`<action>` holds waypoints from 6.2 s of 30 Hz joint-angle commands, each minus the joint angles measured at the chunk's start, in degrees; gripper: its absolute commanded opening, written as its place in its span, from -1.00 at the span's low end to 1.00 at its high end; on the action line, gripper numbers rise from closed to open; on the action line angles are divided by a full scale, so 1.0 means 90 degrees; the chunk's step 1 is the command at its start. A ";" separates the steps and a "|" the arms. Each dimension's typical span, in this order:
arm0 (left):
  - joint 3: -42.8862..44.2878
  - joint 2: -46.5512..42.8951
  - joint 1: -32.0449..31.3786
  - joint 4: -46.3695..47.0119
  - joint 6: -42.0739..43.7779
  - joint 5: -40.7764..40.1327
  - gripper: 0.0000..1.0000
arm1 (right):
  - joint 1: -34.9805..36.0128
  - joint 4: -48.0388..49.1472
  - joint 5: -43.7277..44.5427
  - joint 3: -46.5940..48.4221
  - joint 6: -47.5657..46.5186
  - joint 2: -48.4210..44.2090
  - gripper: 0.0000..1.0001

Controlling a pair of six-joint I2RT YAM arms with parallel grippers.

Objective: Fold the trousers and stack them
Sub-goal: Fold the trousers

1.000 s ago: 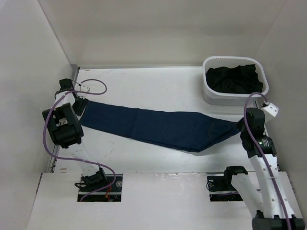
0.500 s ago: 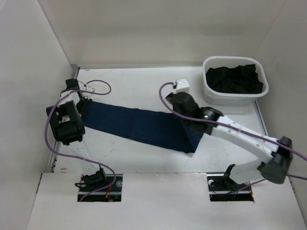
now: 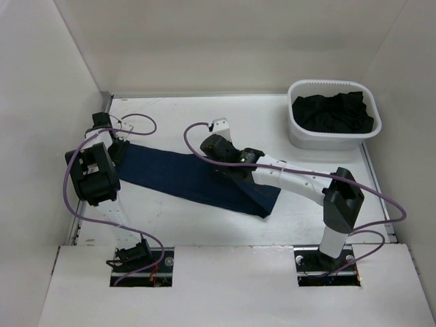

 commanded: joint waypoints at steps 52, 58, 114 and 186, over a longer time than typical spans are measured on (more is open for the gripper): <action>0.0388 -0.2059 -0.3507 -0.2301 -0.0444 0.2931 0.09 | -0.2082 0.3966 -0.1821 -0.7045 0.4263 -0.4456 0.46; -0.0228 -0.1581 -0.4123 -0.2009 -0.0961 0.3138 0.02 | -0.2671 0.4527 -0.2732 -0.7183 0.4163 -0.3899 0.42; 0.1196 -0.0555 -0.3225 -0.1744 -0.1938 0.2522 -0.06 | -0.2974 -0.3003 -0.2391 0.1614 0.0209 -0.2094 -1.00; -0.0140 -0.0369 -0.1994 -0.0592 -0.3169 0.3967 -0.08 | -0.2699 0.4584 -0.4597 -0.4379 0.3812 -0.0470 -0.47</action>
